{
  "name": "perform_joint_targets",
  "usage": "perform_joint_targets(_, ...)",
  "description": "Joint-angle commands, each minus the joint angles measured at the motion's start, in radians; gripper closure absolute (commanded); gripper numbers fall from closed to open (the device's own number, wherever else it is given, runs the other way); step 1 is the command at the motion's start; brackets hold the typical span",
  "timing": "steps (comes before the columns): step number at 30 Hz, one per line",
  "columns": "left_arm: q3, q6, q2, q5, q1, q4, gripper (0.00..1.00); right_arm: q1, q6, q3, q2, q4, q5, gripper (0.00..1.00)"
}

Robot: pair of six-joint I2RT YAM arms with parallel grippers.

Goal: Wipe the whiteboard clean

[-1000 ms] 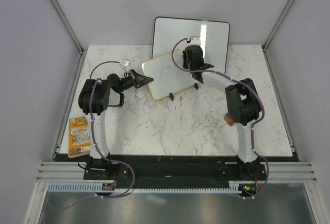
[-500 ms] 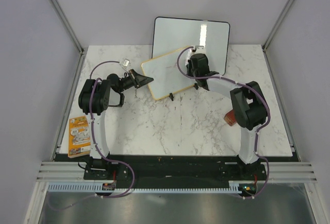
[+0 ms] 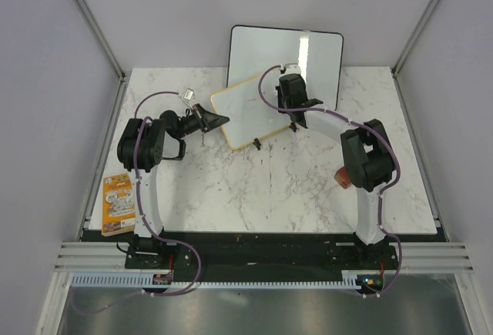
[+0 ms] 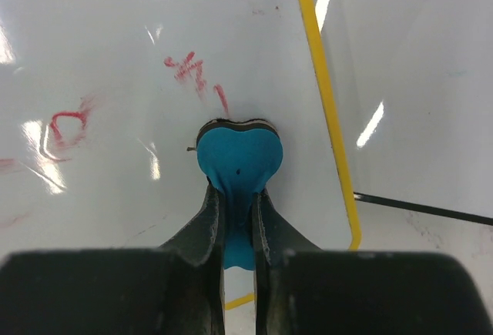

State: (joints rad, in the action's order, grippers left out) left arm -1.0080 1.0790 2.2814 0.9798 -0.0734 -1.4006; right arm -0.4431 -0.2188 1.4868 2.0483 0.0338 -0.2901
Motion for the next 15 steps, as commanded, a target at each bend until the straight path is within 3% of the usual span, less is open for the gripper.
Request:
perform_joint_targets(1, 0.014, -0.031, 0.021, 0.085, -0.014, -0.262, 0.98, 0.001, 0.042, 0.111, 0.07, 0.015, 0.017, 1.0)
perform_joint_targets(9, 0.011, -0.03, 0.024, 0.086, -0.014, -0.262, 0.98, 0.014, 0.061, 0.207, 0.093, 0.012, 0.032, 1.0)
perform_joint_targets(15, 0.013, -0.031, 0.023, 0.086, -0.016, -0.262, 0.98, 0.018, 0.042, 0.142, 0.11, 0.044, 0.003, 1.0)
